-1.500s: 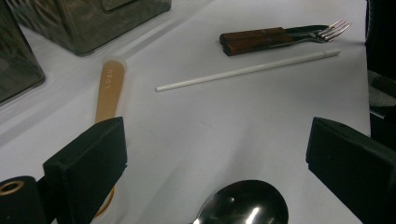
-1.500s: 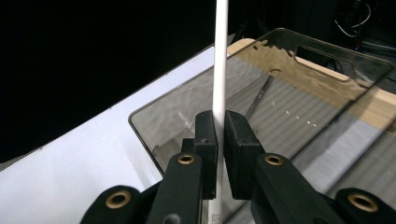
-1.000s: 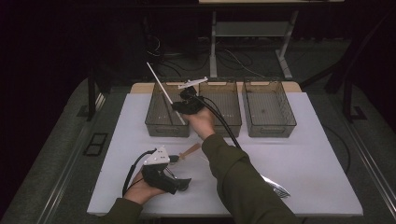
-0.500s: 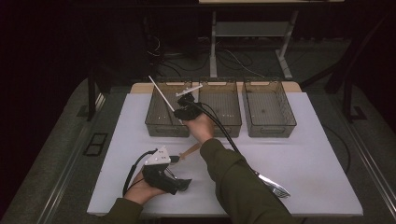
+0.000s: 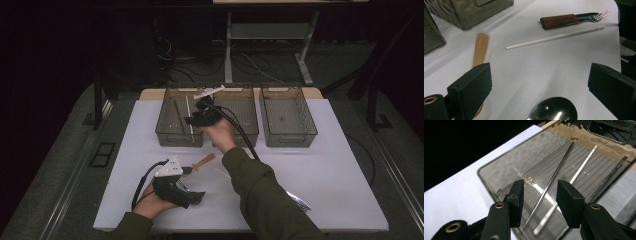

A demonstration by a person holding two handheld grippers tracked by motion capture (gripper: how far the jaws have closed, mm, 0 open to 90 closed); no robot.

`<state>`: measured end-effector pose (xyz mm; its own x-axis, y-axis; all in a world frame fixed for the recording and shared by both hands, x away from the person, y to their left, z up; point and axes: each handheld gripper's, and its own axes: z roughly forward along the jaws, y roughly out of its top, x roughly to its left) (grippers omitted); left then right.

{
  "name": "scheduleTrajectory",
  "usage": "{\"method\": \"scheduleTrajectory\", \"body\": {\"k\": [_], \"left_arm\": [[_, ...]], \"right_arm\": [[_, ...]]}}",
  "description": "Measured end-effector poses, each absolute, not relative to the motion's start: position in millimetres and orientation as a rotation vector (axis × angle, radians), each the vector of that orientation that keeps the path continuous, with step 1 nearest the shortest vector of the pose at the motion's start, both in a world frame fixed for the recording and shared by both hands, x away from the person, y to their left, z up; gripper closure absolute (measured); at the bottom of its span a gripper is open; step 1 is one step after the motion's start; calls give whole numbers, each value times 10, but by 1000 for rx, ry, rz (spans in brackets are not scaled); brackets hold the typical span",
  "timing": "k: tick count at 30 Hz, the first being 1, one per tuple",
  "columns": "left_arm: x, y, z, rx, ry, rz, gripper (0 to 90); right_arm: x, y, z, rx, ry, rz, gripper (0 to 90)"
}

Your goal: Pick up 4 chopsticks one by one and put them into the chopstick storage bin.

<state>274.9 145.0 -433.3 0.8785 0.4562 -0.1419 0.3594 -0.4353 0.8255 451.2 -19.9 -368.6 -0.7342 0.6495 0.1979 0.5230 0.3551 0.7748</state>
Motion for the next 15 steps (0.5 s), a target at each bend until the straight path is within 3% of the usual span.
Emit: {"method": "scheduleTrajectory", "body": {"k": [15], "left_arm": [[2746,1452,-4335,2075,595,131,38]], "right_arm": [[4218,-793,-3565,1004,2515,1350,426]]}}
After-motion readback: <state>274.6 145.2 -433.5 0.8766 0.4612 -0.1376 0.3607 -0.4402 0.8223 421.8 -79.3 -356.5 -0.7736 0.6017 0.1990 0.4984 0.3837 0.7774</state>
